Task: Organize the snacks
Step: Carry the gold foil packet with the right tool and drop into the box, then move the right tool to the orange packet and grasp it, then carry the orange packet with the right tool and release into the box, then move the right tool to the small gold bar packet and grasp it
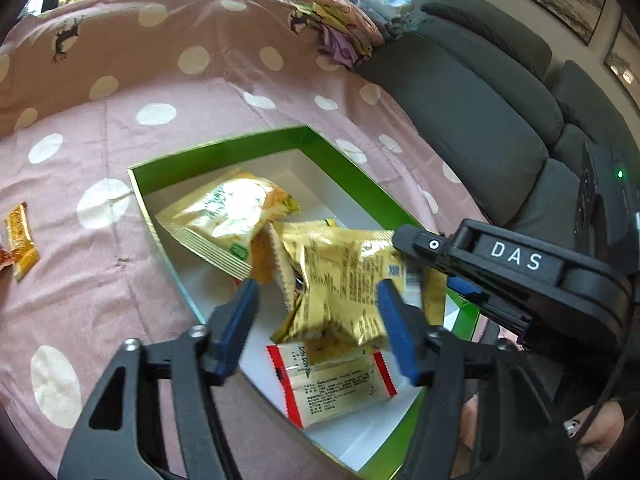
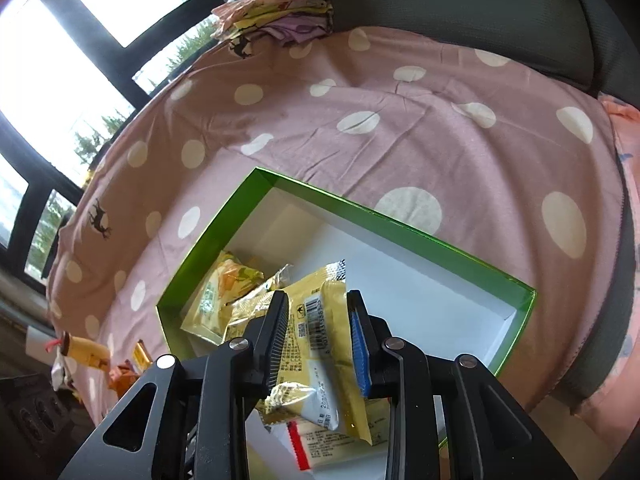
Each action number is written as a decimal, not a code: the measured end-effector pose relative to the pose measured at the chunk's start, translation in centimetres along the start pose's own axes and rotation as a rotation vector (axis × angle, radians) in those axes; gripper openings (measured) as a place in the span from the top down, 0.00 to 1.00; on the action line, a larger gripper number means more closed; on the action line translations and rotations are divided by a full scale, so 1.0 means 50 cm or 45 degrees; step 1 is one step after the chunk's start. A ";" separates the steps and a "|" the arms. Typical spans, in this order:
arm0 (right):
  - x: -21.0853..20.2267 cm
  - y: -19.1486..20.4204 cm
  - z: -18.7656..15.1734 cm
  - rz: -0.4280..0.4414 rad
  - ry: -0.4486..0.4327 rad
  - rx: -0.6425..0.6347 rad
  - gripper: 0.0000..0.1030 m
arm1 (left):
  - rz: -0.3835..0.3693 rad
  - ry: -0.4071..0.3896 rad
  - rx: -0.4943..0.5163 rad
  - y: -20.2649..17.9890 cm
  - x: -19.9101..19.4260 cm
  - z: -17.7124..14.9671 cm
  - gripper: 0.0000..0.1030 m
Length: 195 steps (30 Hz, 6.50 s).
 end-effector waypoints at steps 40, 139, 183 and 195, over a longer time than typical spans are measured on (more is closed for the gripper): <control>0.063 0.532 -0.280 0.556 0.208 -0.826 0.21 | 0.963 -0.183 -0.608 0.525 -0.411 -0.140 0.01; -0.010 0.051 0.006 0.095 -0.158 0.015 0.30 | 0.150 -0.040 0.029 0.081 -0.079 0.005 0.35; 0.247 0.568 -0.384 0.376 0.273 -1.045 0.65 | 0.848 -0.092 -0.772 0.543 -0.381 -0.167 0.10; 0.083 0.434 -0.410 0.401 0.482 -0.912 0.65 | 0.782 -0.053 -0.738 0.523 -0.361 -0.167 0.11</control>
Point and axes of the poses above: each gripper's, at about its wrist camera, not at the fingertips, and x roughly the way its jaws point, y to its left, z to its top, the point moved 2 cm from there along x, roughly the way its jaws point, and after that the axes turned 9 degrees about -y, right-handed, at the moved point
